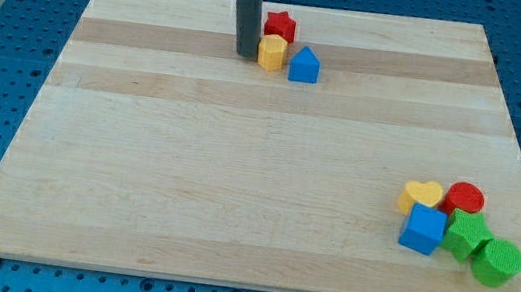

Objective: Move the blue triangle to the top right

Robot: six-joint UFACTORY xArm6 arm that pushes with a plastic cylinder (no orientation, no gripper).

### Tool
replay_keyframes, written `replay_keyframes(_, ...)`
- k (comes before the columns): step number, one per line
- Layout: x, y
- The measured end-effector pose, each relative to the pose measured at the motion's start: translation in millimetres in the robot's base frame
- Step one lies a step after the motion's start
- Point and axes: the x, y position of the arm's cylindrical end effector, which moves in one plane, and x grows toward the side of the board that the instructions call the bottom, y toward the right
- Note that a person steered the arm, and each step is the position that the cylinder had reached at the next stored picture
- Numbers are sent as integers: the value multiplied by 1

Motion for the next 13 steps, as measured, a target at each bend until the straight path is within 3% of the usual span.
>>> replay_keyframes(3,3,51)
replay_keyframes(13,152,147)
